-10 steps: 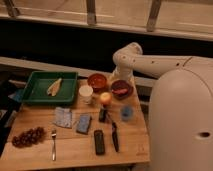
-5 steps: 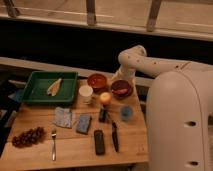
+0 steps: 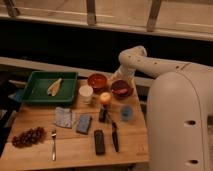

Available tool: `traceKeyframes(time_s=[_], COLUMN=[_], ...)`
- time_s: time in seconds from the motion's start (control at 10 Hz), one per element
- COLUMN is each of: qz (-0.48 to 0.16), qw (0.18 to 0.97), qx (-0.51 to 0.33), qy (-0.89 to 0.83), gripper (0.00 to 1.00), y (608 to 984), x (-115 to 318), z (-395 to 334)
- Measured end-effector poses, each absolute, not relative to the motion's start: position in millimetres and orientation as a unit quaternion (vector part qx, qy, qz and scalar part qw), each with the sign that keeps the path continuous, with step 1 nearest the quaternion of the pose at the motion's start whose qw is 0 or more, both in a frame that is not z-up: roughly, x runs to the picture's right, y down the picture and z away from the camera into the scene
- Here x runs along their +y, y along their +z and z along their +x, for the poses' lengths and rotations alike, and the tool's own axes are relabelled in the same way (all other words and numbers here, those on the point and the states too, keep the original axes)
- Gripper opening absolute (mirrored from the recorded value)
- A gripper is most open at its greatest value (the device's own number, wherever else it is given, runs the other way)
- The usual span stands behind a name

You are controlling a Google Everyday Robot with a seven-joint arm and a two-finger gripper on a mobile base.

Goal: Place pepper in plastic cup

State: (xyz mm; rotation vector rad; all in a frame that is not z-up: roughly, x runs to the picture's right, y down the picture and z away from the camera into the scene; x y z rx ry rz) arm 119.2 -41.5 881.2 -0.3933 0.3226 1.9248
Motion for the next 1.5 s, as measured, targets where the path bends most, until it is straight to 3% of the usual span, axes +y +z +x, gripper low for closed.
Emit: traceKeyframes(time_s=[0.7,1.5], qz=[-0.254,-0.259], qw=[0.525,0.523], qx=[0.121,0.147], qy=[0.803,0.799], gripper=[0.80,0.80], y=[890.1,939.6], x=[-16.1,-13.9], z=[90.8,97.6])
